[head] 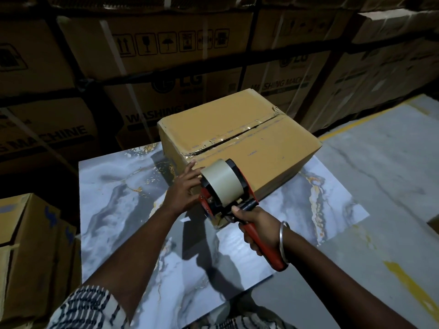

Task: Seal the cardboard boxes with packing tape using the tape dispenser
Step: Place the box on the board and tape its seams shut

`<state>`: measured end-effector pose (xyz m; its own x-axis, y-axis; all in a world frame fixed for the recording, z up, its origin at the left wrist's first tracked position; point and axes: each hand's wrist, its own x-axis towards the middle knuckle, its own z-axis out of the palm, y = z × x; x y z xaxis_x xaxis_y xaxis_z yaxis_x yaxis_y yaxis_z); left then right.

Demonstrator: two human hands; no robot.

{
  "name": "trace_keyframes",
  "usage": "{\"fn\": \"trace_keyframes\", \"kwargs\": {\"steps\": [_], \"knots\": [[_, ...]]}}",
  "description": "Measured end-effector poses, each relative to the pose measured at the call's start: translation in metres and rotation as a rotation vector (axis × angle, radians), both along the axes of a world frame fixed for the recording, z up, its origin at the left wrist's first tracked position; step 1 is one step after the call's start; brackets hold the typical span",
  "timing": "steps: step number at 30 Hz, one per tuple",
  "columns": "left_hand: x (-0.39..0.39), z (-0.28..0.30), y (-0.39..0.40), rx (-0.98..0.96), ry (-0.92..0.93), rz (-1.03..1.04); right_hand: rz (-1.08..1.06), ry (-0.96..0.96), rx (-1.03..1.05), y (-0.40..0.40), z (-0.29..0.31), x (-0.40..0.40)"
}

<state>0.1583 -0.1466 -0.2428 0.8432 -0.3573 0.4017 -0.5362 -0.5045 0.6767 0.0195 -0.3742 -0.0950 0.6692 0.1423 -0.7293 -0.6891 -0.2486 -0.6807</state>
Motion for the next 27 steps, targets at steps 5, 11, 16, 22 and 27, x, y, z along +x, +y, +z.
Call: {"fn": "trace_keyframes", "kwargs": {"steps": [5,11,16,22,27], "knots": [[0.004,0.003,0.003,0.011,0.049,-0.016,0.009,-0.053,0.012,-0.015,-0.007,-0.019],[-0.017,0.024,-0.004,0.181,0.066,0.027,-0.019,-0.143,0.111,-0.024,-0.022,-0.038],[-0.034,0.034,-0.016,0.166,0.078,-0.179,-0.038,-0.177,0.099,-0.022,-0.023,-0.036],[-0.016,0.026,-0.016,0.087,0.075,-0.185,-0.062,-0.205,0.148,-0.022,-0.026,-0.027],[-0.007,0.012,-0.018,0.099,0.016,-0.133,-0.096,-0.257,0.217,-0.028,-0.041,-0.028]]}}
